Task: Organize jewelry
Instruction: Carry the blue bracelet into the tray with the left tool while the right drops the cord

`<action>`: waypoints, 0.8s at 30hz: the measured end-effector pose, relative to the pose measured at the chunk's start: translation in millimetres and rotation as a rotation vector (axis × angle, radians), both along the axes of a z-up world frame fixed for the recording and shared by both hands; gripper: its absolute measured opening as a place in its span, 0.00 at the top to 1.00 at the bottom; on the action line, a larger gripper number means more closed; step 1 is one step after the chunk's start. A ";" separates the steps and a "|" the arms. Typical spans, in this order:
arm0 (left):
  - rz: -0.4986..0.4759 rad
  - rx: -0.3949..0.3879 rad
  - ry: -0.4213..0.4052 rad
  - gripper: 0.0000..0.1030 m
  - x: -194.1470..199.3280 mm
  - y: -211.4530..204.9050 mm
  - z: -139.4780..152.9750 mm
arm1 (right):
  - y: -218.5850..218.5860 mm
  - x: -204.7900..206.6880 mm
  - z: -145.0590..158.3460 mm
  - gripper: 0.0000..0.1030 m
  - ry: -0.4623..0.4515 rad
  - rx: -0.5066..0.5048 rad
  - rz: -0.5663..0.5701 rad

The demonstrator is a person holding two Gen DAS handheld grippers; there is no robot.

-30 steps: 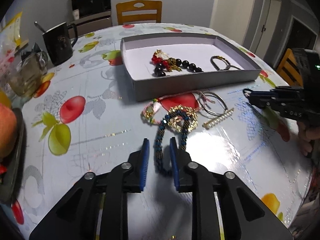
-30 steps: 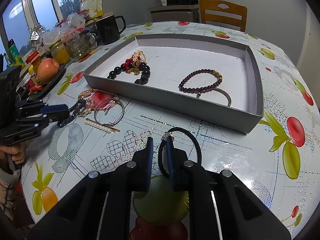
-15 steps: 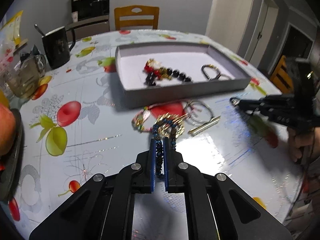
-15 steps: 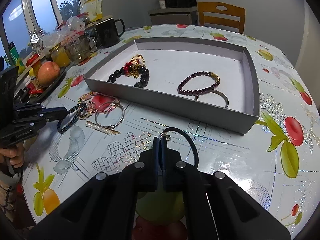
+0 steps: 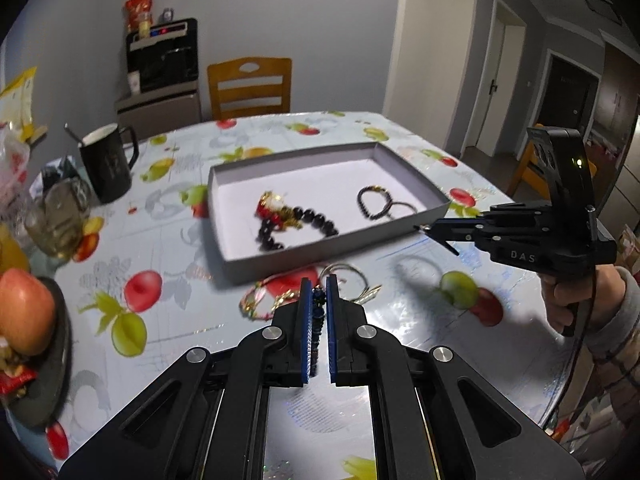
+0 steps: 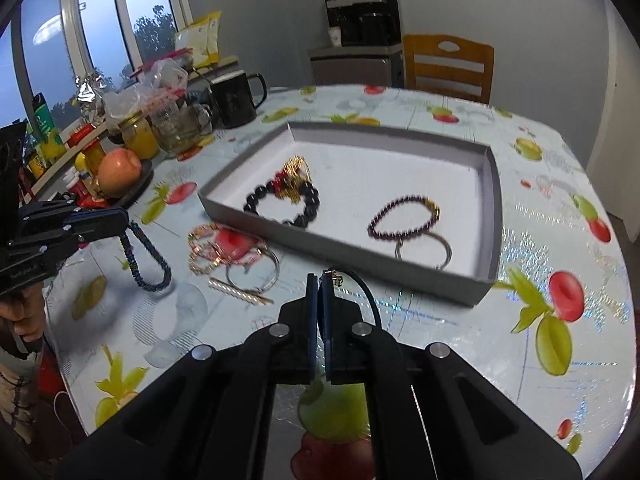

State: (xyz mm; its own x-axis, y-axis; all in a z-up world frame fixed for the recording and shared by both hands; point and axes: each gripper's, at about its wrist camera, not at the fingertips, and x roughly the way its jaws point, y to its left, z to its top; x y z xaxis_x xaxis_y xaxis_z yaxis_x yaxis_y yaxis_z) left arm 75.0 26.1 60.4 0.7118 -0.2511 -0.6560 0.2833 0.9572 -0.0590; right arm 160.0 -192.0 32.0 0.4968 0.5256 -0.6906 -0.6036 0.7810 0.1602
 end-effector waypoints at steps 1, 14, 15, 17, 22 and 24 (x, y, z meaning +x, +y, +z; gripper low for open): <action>-0.003 0.000 -0.005 0.93 0.0 -1.2 2.3 | 0.6 -0.8 3.2 0.98 -0.006 0.003 0.002; -0.029 -0.021 -0.044 0.93 8.5 -5.4 33.7 | 0.1 3.0 43.9 0.98 -0.071 0.039 0.003; -0.030 -0.020 -0.048 0.93 10.0 -5.5 36.8 | -0.5 3.8 46.8 0.98 -0.075 0.043 0.002; -0.032 -0.017 -0.055 0.93 13.7 -5.8 42.3 | -1.3 7.2 52.3 0.98 -0.079 0.055 0.002; -0.035 -0.014 -0.058 0.93 25.4 -6.7 51.0 | -4.0 17.2 58.9 0.98 -0.058 0.094 0.007; -0.039 -0.012 -0.055 0.93 31.1 -7.2 52.9 | -5.3 21.4 59.4 0.98 -0.042 0.114 0.010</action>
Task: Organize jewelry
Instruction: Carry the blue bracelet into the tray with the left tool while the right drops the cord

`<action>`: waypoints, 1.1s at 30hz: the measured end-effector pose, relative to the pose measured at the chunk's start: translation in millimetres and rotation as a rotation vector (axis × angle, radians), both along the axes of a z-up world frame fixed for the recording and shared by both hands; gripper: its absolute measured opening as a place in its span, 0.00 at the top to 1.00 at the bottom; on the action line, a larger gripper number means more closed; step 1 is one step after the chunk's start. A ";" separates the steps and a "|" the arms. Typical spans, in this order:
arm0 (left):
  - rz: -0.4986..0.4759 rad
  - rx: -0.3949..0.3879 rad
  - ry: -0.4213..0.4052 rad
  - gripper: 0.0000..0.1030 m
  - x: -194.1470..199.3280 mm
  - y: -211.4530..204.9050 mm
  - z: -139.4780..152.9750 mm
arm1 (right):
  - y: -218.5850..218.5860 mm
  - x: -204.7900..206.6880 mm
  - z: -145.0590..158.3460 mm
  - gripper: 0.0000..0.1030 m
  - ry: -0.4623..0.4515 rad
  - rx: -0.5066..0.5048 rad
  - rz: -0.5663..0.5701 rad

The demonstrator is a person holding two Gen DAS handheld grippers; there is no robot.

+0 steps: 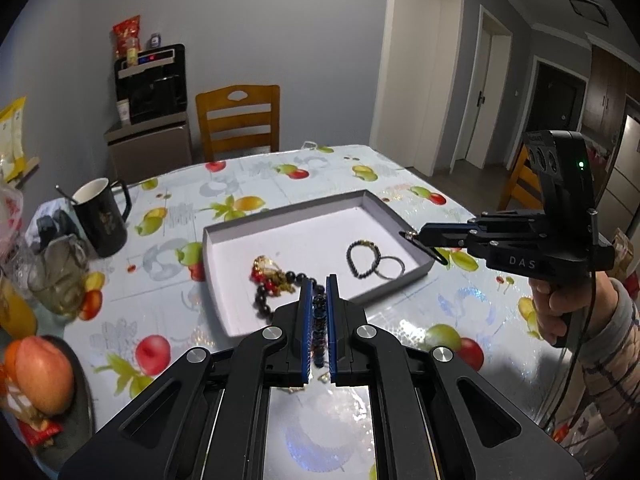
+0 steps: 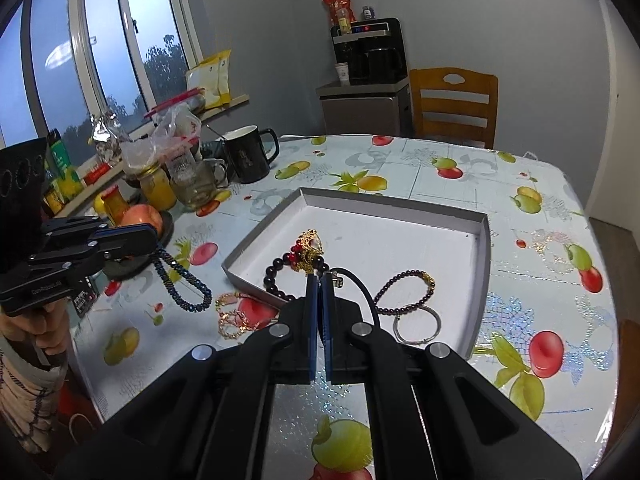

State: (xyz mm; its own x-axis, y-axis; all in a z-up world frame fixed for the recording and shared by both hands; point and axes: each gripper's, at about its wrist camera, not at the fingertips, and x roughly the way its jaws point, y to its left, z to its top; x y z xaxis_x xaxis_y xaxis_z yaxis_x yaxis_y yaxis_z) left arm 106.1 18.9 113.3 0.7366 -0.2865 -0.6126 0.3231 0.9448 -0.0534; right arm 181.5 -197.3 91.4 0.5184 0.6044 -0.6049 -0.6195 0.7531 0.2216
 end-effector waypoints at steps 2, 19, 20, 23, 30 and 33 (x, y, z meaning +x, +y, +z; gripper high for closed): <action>0.000 0.002 0.001 0.93 6.2 -0.8 0.4 | 0.0 3.5 0.2 0.98 0.004 0.002 -0.003; 0.020 -0.003 0.024 0.93 80.5 -17.3 -17.5 | 8.9 51.1 -35.3 0.98 0.054 -0.095 -0.045; 0.022 0.001 0.026 0.93 85.7 -19.4 -20.9 | 10.8 54.4 -39.1 0.98 0.058 -0.104 -0.047; 0.027 0.006 0.041 0.93 98.9 -24.3 -30.3 | 14.9 62.6 -49.2 0.98 0.065 -0.135 -0.055; 0.034 0.018 0.060 0.93 112.5 -27.4 -52.5 | 19.0 72.0 -64.4 0.98 0.078 -0.173 -0.065; 0.040 0.021 0.065 0.93 113.6 -25.9 -58.7 | 19.9 74.1 -69.3 0.98 0.085 -0.186 -0.069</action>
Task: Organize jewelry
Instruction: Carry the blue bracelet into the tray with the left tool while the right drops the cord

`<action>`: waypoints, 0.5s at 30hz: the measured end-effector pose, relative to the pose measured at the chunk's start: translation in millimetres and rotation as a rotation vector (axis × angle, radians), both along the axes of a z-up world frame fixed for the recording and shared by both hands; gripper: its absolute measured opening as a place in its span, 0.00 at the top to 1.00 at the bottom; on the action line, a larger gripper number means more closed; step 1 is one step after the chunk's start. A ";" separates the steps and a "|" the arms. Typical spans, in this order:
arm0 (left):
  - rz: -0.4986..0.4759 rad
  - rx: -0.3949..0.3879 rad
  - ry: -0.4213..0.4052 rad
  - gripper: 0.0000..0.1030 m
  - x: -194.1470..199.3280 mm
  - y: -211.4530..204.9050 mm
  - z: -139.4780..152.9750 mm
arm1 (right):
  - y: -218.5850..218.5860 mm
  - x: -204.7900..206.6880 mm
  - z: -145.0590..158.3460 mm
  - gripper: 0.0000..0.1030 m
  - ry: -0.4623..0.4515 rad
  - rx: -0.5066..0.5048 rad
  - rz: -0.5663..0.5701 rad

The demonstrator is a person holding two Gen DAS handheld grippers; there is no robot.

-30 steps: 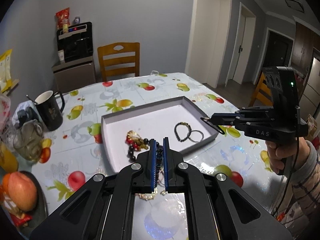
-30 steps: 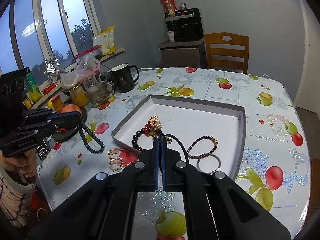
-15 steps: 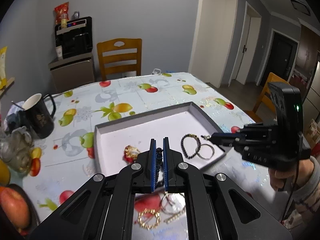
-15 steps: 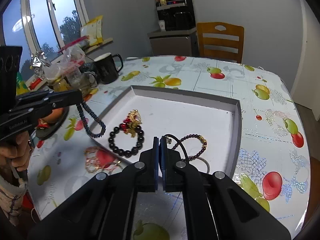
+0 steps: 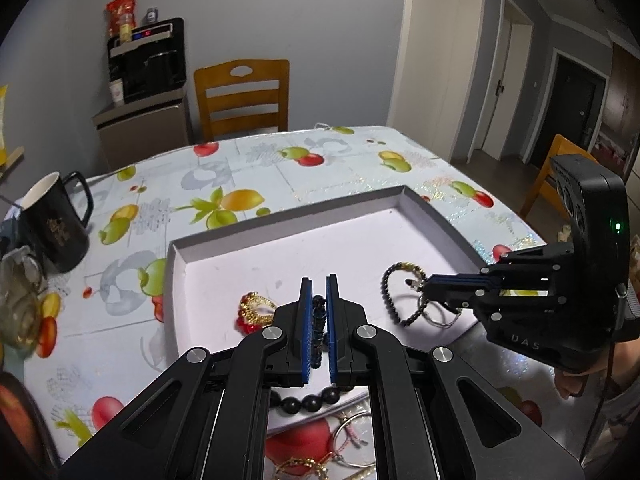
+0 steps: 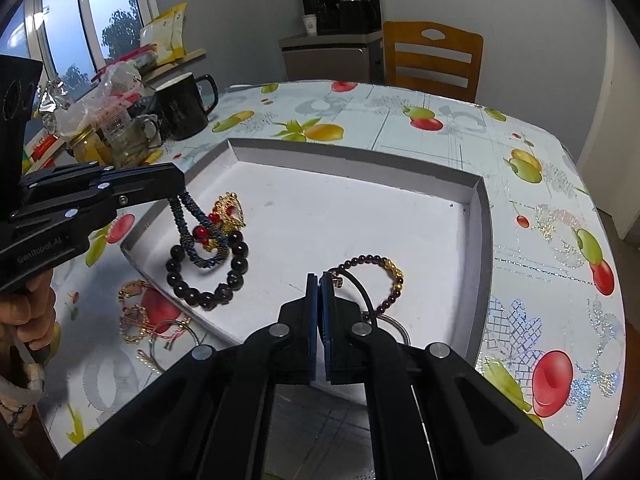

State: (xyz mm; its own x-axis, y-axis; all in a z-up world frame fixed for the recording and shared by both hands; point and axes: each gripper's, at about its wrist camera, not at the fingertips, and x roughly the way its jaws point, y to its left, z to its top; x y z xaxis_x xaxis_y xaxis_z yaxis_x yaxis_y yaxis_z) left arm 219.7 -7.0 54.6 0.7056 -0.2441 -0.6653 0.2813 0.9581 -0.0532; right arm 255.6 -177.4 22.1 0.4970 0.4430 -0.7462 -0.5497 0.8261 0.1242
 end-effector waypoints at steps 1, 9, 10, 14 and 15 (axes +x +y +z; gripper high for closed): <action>0.001 0.000 0.002 0.93 0.4 0.6 -1.7 | 0.0 0.6 -1.6 0.98 0.002 -0.003 -0.002; 0.015 0.014 0.014 0.93 0.2 5.7 -16.0 | -2.5 3.1 -9.8 0.98 0.009 -0.032 -0.017; 0.016 0.013 0.016 0.93 0.2 6.7 -17.6 | -3.3 3.5 -10.8 0.98 0.011 -0.033 -0.018; 0.021 0.016 0.029 0.93 0.6 9.6 -24.6 | -4.0 3.7 -14.6 0.98 0.019 -0.040 -0.020; 0.025 0.017 0.034 0.93 1.1 11.1 -27.0 | -4.1 3.8 -15.7 0.98 0.021 -0.040 -0.021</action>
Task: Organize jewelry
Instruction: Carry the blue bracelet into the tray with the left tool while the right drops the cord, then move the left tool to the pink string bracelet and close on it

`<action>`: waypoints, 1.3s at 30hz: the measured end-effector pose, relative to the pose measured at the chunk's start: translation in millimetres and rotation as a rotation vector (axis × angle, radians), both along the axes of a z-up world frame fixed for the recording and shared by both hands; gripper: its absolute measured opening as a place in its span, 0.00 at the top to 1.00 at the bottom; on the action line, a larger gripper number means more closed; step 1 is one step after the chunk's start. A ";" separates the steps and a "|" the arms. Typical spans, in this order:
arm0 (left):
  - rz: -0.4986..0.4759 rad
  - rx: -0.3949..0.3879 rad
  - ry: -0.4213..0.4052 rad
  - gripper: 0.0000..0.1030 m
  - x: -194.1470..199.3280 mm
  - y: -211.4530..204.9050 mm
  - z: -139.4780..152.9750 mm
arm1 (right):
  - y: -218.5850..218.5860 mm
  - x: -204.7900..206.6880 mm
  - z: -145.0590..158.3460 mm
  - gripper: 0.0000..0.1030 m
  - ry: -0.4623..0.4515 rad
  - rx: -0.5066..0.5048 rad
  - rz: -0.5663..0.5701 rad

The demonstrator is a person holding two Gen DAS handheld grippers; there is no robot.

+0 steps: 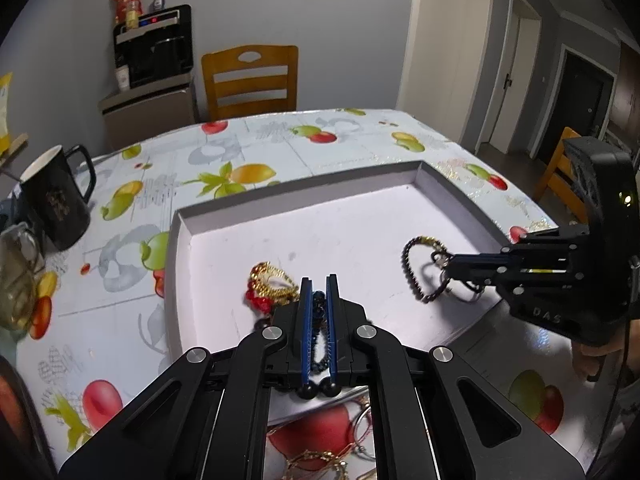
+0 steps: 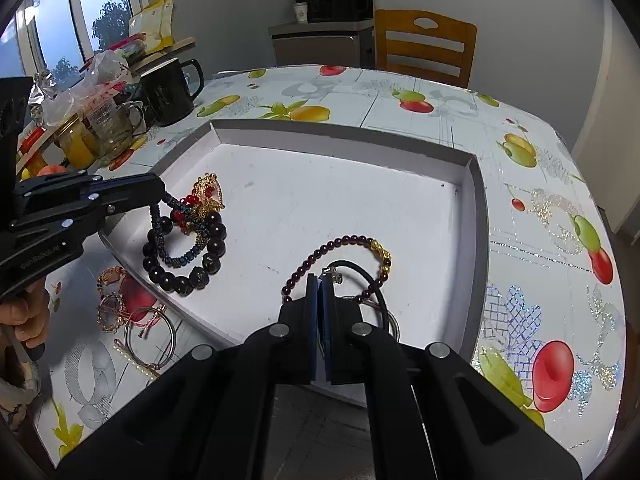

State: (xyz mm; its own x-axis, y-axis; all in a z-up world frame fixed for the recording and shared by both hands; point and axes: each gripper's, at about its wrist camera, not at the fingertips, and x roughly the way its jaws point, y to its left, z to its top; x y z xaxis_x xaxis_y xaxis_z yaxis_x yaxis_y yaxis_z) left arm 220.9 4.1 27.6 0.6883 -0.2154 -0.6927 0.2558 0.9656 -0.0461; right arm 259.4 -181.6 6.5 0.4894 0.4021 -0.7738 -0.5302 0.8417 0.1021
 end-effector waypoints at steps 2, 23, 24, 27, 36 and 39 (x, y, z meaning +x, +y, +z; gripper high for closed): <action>0.010 -0.003 0.009 0.93 1.0 3.9 -4.6 | 0.5 -0.1 -2.5 0.98 0.006 -0.002 0.000; 0.046 0.007 -0.007 0.48 -23.4 24.7 -14.7 | 3.5 -8.4 -4.8 0.96 0.019 -0.006 -0.002; 0.047 0.010 -0.015 0.43 -26.3 25.1 -13.0 | 3.2 -9.3 -3.4 0.95 0.018 -0.005 -0.003; 0.047 0.000 -0.033 0.37 -33.5 27.8 -7.7 | 2.9 -13.6 1.4 0.85 0.006 -0.003 -0.003; 0.073 -0.038 -0.049 0.32 -57.5 49.8 -1.1 | 1.1 -37.1 19.4 0.73 -0.039 0.016 0.011; 0.092 -0.063 -0.042 0.32 -66.3 62.0 -2.2 | 1.9 -48.0 25.9 0.73 -0.054 0.028 0.024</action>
